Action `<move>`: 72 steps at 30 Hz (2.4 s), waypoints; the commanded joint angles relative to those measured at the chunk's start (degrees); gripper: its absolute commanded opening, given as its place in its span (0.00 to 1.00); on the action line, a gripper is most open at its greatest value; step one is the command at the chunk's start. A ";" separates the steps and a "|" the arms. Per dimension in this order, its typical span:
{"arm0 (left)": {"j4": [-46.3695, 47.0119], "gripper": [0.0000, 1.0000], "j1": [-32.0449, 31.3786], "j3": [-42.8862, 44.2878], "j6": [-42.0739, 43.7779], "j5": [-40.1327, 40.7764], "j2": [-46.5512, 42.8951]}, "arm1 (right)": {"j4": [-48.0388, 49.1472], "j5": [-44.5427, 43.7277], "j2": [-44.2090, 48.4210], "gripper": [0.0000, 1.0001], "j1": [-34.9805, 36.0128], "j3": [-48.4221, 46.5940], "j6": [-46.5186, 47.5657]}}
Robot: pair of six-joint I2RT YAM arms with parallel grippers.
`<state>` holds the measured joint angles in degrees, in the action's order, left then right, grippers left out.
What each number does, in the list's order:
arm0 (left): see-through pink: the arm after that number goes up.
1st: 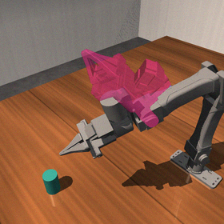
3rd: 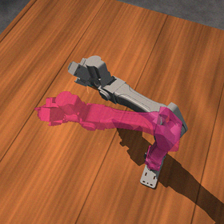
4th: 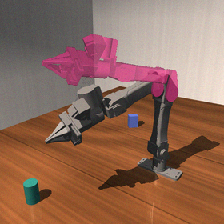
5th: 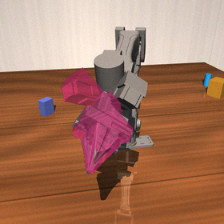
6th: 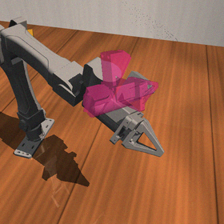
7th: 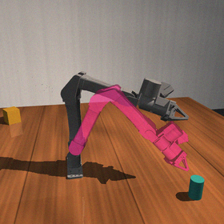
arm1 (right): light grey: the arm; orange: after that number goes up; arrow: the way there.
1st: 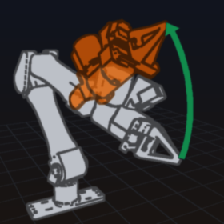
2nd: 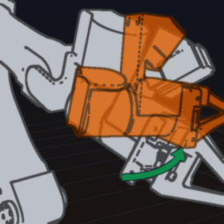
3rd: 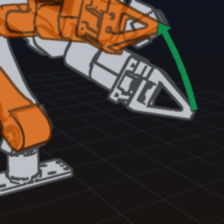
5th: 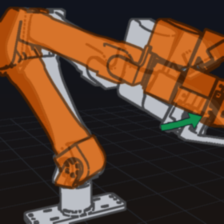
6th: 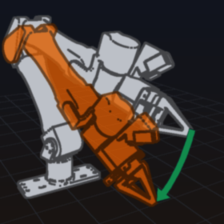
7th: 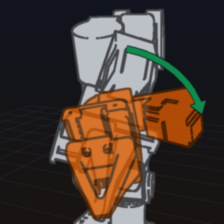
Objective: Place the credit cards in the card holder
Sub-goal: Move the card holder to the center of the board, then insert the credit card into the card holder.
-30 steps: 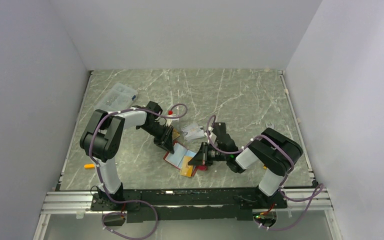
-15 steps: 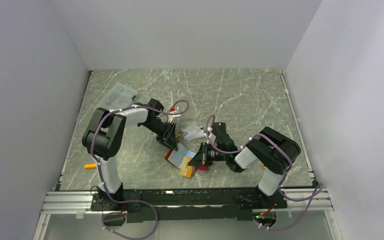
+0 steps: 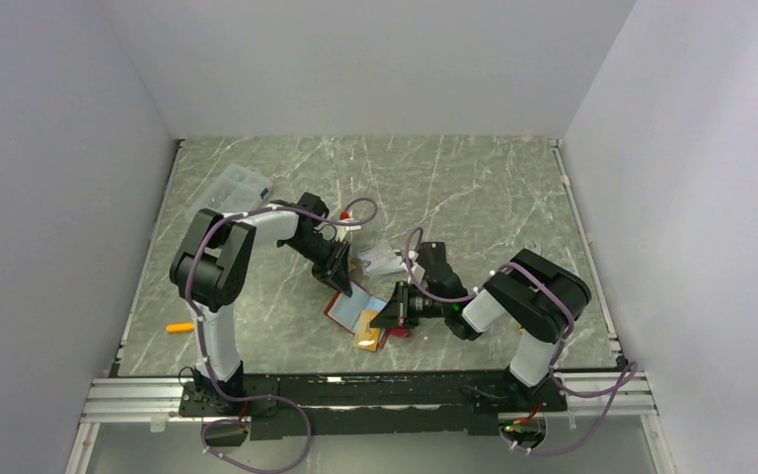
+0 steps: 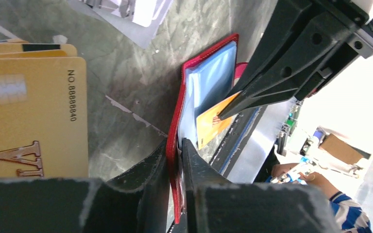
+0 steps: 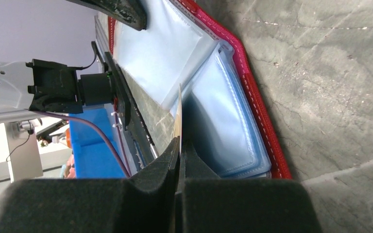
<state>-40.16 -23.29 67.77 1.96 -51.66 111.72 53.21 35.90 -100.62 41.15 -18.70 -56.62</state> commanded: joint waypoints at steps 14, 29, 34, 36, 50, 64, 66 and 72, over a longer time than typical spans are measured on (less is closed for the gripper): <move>-2.04 0.12 -1.47 -1.40 4.11 3.45 -2.44 | 0.86 -1.44 -1.50 0.00 -3.15 -1.46 -0.30; 2.14 0.12 -1.28 -5.86 -0.60 0.66 -5.54 | 1.50 -14.43 5.60 0.00 -2.24 3.90 -3.90; 4.76 0.09 0.77 -6.91 -5.46 0.49 -5.67 | 0.99 -20.88 8.04 0.00 1.44 4.30 -6.53; 6.64 0.04 2.18 -6.37 -8.28 -0.10 -4.91 | -1.05 -23.64 11.40 0.00 2.49 4.73 -6.77; 25.00 0.00 2.28 -13.85 -23.74 -1.54 -5.71 | -21.42 -37.22 35.68 0.00 4.61 5.18 -5.43; 21.49 0.05 2.46 -15.03 -18.93 0.90 -7.77 | -9.51 -37.54 21.75 0.00 6.27 7.71 -8.44; 21.22 0.07 2.52 -14.97 -18.63 1.19 -8.00 | -8.64 -37.65 20.78 0.00 6.45 7.38 -8.69; 21.08 0.09 2.46 -15.12 -18.61 1.19 -8.45 | -3.25 -36.94 16.44 0.00 6.91 6.95 -9.67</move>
<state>-19.16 -20.71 52.90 -18.02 -50.83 105.67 44.47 -0.01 -81.87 47.59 -11.55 -65.63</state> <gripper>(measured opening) 0.091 0.008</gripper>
